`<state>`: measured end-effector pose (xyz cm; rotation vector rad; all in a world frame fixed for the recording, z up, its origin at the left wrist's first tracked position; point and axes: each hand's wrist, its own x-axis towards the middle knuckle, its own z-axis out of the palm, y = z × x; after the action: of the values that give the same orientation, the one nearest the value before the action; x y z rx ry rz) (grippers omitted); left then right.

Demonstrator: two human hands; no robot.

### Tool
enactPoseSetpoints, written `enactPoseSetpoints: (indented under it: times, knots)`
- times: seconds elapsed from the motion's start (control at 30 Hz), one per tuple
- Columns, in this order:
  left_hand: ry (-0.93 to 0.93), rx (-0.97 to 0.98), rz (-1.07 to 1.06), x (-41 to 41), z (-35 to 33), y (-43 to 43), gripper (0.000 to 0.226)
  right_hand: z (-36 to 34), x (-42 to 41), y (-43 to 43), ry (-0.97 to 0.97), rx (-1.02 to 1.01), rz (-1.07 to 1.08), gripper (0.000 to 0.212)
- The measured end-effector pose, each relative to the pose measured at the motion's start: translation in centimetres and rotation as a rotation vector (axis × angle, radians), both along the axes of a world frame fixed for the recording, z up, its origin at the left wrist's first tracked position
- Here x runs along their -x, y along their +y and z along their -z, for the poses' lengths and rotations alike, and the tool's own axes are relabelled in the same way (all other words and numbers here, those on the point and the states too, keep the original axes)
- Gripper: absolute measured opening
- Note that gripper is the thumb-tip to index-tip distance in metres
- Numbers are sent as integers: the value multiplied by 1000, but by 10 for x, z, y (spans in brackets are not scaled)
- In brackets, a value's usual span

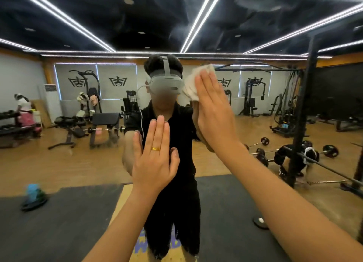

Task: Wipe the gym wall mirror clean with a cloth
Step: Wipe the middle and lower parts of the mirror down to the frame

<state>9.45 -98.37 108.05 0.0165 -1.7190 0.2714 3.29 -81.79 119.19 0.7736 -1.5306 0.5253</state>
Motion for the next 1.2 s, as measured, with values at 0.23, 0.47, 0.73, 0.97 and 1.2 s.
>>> enactPoseSetpoints:
  times: [0.23, 0.47, 0.73, 0.97, 1.2]
  knots:
    - [16, 20, 4, 2, 3, 0, 66, -68, -9, -34, -9, 139, -30, 65]
    - [27, 13, 19, 4, 2, -1, 64, 10, -13, -34, -10, 10, -38, 65]
    - [44, 14, 21, 3, 5, 0, 64, -88, -23, -58, -15, 29, -11, 71]
    - [43, 19, 23, 3, 3, -1, 64, -19, -19, -15, -93, -50, -25, 62]
    - [24, 7, 19, 4, 5, 1, 65, -88, -10, 1, -145, 19, -52, 63]
